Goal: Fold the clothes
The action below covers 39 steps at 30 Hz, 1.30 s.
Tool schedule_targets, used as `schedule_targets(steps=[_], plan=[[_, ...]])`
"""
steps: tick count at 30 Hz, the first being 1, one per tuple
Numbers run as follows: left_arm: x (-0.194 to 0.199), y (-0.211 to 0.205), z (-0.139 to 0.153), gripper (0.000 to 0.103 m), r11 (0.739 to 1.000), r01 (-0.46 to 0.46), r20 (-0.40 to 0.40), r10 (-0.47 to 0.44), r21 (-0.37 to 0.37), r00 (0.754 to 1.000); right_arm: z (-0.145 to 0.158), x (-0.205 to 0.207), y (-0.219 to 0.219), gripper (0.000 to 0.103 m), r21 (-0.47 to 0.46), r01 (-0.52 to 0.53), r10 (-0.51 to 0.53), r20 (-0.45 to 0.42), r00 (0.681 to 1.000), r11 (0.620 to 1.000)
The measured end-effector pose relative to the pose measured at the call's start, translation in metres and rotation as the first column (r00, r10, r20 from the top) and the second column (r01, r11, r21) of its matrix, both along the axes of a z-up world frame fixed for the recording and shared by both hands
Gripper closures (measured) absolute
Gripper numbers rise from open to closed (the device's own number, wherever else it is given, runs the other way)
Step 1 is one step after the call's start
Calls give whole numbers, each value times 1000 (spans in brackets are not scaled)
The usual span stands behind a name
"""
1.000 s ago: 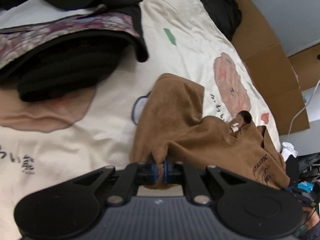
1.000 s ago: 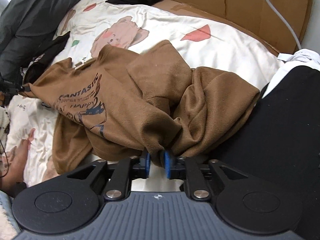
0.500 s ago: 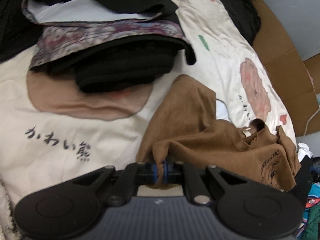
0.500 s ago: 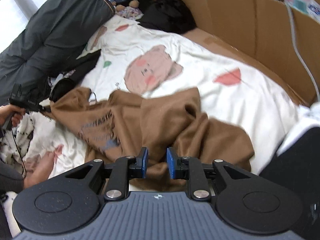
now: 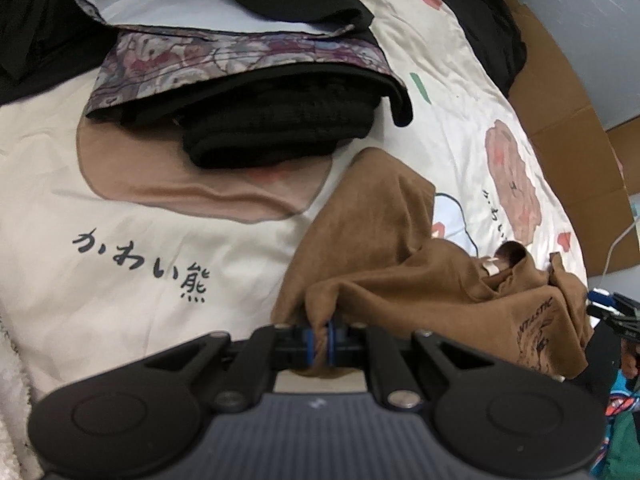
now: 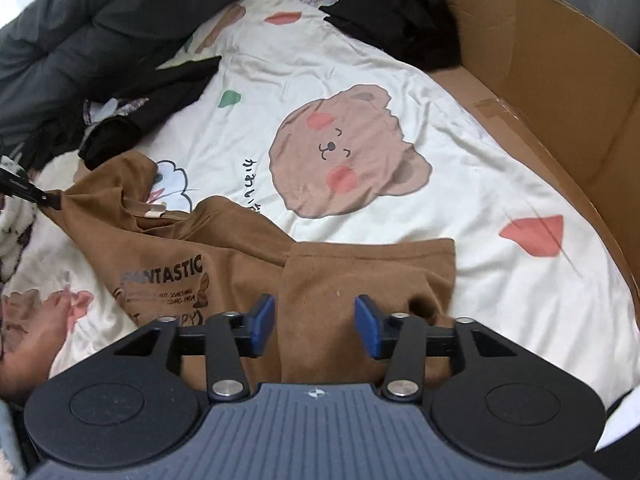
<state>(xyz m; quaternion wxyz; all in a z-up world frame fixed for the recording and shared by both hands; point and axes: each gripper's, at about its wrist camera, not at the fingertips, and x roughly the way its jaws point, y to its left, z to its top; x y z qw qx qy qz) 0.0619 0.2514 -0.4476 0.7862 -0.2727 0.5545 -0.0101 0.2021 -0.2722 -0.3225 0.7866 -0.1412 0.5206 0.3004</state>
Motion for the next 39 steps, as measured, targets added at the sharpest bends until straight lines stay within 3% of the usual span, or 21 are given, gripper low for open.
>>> schedule_targets(steps=[4,6,8,11,21,30,34,36,39], plan=[[-1,1,-1,96,1000,1,7,-1,-12,1000,-18,-4,16,37,-65,-23,23,0,1000,998],[-2,1,-1,96,1000,1,12,-1,-16,1000,-25,-5,19,43,-120,-20,22,18,1000,993],[-4,2,-1,96,1000,1,18,-1,-20,1000,-25,-4,16,80,-141,0,3,19,1000,990],[-6,3,-1,96,1000,-3,25,4,-27,1000,-15,-7,4,98,-156,42,-35,45,998,987],[-11,-2,-5,96,1000,-13,19,13,-27,1000,18,-28,-75,100,-180,228,-215,88,973,957],[-11,-6,-5,96,1000,3,-9,-3,-8,1000,18,-59,-150,103,-196,378,-373,64,926,905],[-11,-7,-5,96,1000,-5,-16,5,-1,1000,19,-58,-161,100,-137,418,-417,38,908,898],[-10,-9,-4,96,1000,-3,-19,3,7,1000,22,-52,-156,96,-92,423,-422,33,906,901],[-10,-10,-1,96,1000,0,-15,0,12,1000,24,-42,-147,69,-39,425,-424,29,905,904]])
